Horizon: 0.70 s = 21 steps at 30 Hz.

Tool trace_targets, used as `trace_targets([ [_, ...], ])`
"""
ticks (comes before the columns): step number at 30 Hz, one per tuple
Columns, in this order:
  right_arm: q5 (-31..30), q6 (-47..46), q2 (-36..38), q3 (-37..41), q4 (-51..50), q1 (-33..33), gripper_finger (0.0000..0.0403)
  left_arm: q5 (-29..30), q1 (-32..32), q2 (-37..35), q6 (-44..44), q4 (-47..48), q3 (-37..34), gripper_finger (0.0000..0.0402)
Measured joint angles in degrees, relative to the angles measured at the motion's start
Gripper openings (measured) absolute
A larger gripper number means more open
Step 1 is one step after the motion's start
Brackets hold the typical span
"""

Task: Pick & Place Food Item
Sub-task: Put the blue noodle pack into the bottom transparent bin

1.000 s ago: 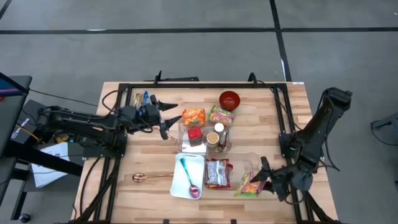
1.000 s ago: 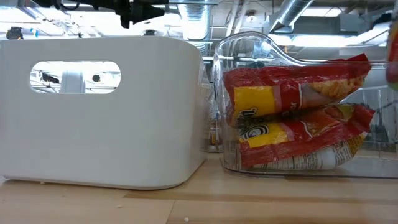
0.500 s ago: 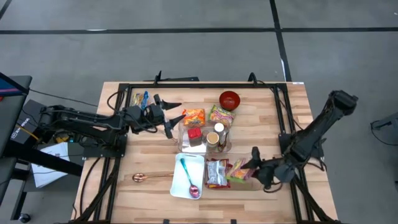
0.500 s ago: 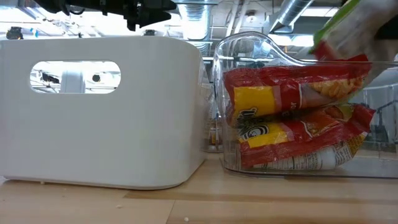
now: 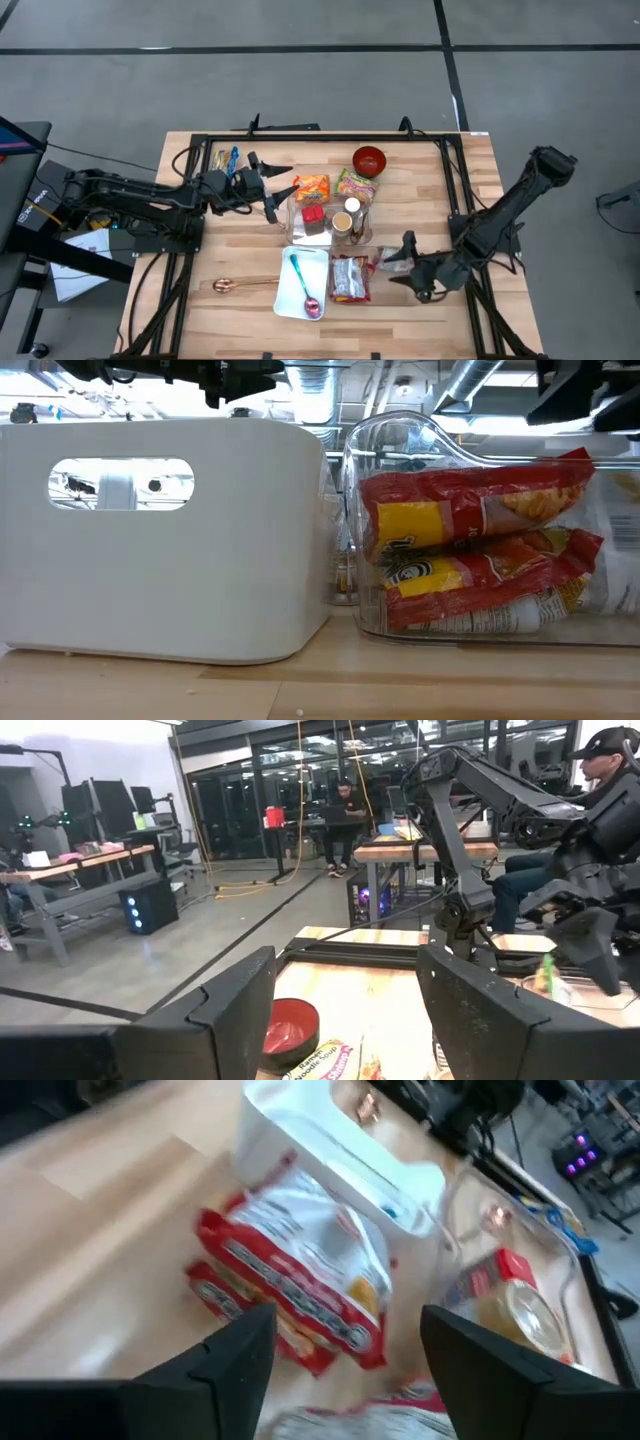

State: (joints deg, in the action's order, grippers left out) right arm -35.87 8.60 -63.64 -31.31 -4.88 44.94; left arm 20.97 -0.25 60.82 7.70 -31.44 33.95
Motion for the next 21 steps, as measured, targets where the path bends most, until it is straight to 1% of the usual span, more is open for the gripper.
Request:
trace_targets([
  [4, -0.89, -0.6, 0.73, -0.81, 0.86, 3.41, 0.0245, 0.0, 0.0, 0.0, 0.78, 0.0, 0.0, 0.0237],
  [7, -4.89, -0.98, 1.97, -2.17, 0.59, 6.37, 0.0245, -0.02, 0.0, 0.0, 1.13, -0.05, 0.0, 0.0237],
  [9, -9.32, -0.91, 3.05, -2.64, 0.52, 8.6, 0.0245, -0.02, 0.0, 0.0, 2.11, -0.05, 0.0, 0.0237],
  [11, -14.99, -0.72, 4.4, -2.84, 0.45, 10.81, 0.0245, -0.02, 0.0, 0.0, 3.68, -0.02, 0.0, 0.0237],
  [13, -21.79, -1.16, 5.85, -2.84, 0.27, 12.63, 0.0245, -0.02, -0.07, -0.15, 5.95, 0.92, 0.0, 0.0237],
  [17, -35.52, -5.1, 9.32, -2.84, -1.39, 14.93, 0.0245, 0.08, 0.29, -0.85, 10.1, 3.97, -0.07, 0.0237],
  [19, -40.06, -7.23, 11.16, -2.84, -1.99, 14.99, 0.0245, 0.16, 0.82, -0.83, 10.42, 4.57, -0.07, 0.0237],
  [21, -42.99, -8.86, 13.01, -2.84, -2.54, 13.91, 0.0245, 0.24, 1.66, -0.86, 11.14, 5.27, -0.05, 0.0237],
])
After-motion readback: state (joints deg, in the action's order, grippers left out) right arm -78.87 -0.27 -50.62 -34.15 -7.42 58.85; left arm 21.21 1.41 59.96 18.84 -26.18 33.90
